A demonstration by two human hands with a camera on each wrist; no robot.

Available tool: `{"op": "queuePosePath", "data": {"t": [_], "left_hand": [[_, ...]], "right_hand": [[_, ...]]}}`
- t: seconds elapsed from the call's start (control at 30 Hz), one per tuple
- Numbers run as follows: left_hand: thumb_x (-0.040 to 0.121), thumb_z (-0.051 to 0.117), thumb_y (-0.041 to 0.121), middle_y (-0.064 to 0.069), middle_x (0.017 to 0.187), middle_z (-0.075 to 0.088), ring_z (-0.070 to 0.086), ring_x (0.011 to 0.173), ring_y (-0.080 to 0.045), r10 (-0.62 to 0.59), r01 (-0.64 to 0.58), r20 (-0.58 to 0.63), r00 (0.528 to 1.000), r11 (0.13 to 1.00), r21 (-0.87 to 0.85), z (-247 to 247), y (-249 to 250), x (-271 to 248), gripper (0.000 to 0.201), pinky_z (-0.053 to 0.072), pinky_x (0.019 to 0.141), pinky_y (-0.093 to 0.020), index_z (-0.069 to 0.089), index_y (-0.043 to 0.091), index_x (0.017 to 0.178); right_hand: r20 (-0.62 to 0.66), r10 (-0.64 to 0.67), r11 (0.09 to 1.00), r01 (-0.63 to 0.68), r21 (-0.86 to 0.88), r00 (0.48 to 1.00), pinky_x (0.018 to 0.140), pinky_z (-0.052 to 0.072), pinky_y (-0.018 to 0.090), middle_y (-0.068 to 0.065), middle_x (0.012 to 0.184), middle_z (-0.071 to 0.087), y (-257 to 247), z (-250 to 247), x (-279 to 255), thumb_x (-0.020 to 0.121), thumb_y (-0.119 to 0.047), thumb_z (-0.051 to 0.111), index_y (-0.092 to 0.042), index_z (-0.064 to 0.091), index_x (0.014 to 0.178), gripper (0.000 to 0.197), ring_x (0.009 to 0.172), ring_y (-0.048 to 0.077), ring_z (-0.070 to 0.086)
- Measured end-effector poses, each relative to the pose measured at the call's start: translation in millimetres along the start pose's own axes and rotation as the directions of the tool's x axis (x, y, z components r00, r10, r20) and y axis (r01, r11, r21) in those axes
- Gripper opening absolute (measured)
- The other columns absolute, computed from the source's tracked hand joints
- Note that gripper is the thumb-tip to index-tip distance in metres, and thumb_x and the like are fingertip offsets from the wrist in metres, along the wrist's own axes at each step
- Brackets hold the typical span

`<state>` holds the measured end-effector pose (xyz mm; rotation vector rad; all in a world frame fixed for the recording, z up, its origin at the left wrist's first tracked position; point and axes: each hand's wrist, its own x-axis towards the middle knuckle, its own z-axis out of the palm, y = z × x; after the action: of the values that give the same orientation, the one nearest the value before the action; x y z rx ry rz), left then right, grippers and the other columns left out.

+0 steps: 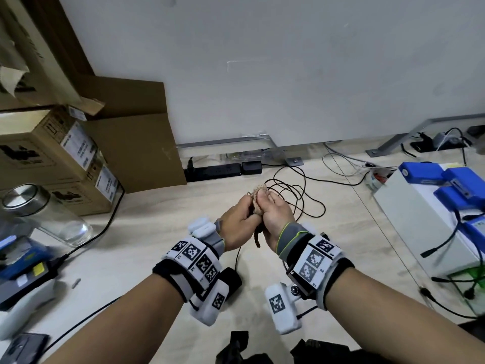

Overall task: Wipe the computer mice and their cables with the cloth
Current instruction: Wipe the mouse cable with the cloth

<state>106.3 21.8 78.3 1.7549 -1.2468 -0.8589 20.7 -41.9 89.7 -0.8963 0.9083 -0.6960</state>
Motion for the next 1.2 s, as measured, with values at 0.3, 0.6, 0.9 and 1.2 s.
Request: {"op": "queuePosePath", "data": {"t": [0.3,0.6,0.9,1.2], "left_hand": [[0.094,0.041,0.04,0.012,0.057,0.05,0.049,0.063,-0.019,0.162,-0.119,-0.152,0.975,0.959,0.259,-13.1,-12.7,-5.8,0.031,0.036,0.057,-0.024,0.047,0.025,0.067],[0.102,0.027,0.046,-0.001,0.099,0.068,0.056,0.087,-0.025,-0.205,0.032,0.055,0.977,0.398,0.917,-83.1,-49.9,-12.3,0.033,0.033,0.075,-0.032,0.052,0.027,0.091],[0.098,0.041,0.043,0.001,0.124,0.061,0.052,0.116,-0.022,-0.326,0.227,-0.1,0.94,0.379,0.897,-119.4,-93.8,-23.4,0.031,0.04,0.092,-0.033,0.06,0.029,0.117],[0.088,0.061,0.017,0.007,0.104,0.069,0.063,0.095,-0.01,0.239,-0.145,-0.226,0.944,0.919,0.368,-40.8,-9.2,-12.1,0.024,0.046,0.081,-0.024,0.061,0.019,0.112]], "right_hand": [[-0.09,0.047,0.999,-0.048,-0.01,0.995,0.062,0.042,0.027,0.007,0.064,0.048,-2.2,-2.0,11.7,0.102,-0.019,0.044,-0.011,0.049,0.066,0.037,0.061,0.019,0.047],[-0.302,0.042,0.993,-0.006,0.12,0.952,0.062,0.055,0.034,0.005,0.056,0.05,-46.1,-32.7,27.3,0.101,-0.014,0.041,-0.012,0.05,0.071,0.031,0.044,0.018,0.06],[-0.326,0.021,0.989,0.028,0.148,0.945,0.052,0.056,0.029,0.006,0.071,0.056,-70.9,-45.1,28.7,0.1,-0.024,0.048,-0.011,0.055,0.078,0.026,0.046,0.015,0.061],[-0.024,0.019,0.979,-0.013,0.201,1.0,0.067,0.056,0.041,0.01,0.071,0.063,-37.5,-2.0,14.9,0.103,-0.028,0.038,-0.008,0.056,0.093,0.028,0.062,0.028,0.067]]}}
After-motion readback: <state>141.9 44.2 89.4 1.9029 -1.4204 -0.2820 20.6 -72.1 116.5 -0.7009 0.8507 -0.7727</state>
